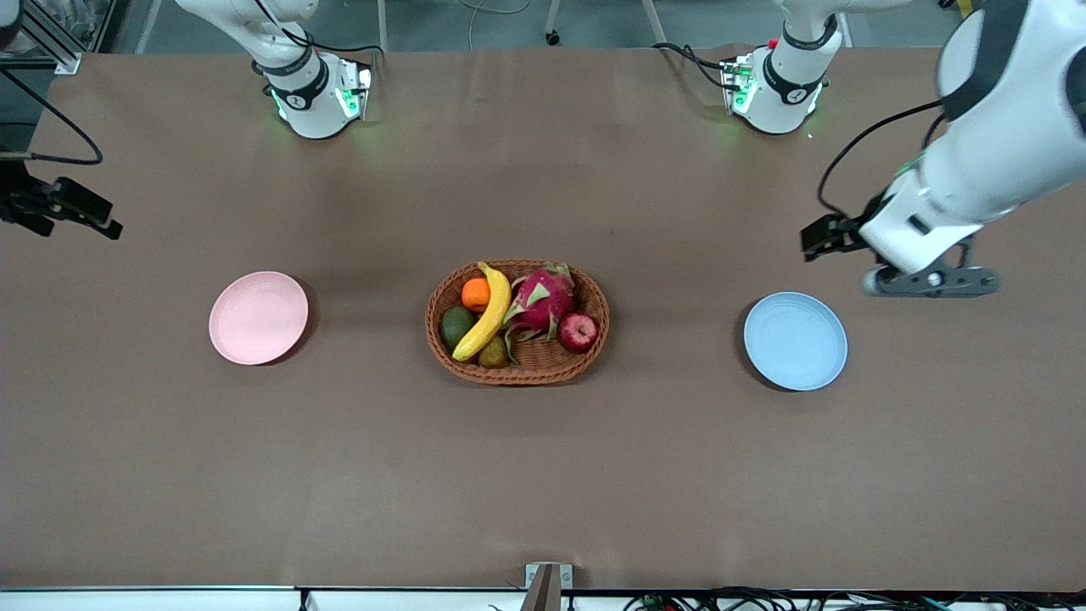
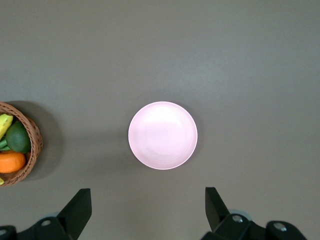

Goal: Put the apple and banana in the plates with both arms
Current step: 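Move the left gripper toward the apple while the right gripper reaches the banana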

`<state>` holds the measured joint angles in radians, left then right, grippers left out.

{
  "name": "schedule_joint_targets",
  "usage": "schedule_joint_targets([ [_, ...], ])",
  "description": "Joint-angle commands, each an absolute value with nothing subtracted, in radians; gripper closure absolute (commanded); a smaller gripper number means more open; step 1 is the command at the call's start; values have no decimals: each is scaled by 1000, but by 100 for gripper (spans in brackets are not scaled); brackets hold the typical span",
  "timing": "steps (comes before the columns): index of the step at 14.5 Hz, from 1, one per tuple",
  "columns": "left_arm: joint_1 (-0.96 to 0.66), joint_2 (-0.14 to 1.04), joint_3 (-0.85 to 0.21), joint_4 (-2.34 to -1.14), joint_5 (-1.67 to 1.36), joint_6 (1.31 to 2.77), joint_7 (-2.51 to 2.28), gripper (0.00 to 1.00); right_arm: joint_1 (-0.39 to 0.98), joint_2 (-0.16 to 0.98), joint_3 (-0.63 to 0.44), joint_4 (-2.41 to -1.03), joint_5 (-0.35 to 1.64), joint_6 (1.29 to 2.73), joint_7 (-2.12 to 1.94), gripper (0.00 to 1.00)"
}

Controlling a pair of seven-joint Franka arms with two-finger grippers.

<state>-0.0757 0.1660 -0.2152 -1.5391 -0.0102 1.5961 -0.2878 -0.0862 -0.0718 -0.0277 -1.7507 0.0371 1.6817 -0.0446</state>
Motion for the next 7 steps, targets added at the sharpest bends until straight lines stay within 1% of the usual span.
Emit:
schedule_joint_targets([
  [1,-124,241,-216,-1503,8,1627,-415,0,-36,4,-22,-1749,40,1692,-43,0],
  [4,-162,317,-218,-1506,-6,1701,-523,0,96,81,-23,-1752,72,1758,-25,0],
  [7,-221,403,-219,-1502,-31,1802,-748,0,222,156,-23,-1750,94,1839,203,0],
])
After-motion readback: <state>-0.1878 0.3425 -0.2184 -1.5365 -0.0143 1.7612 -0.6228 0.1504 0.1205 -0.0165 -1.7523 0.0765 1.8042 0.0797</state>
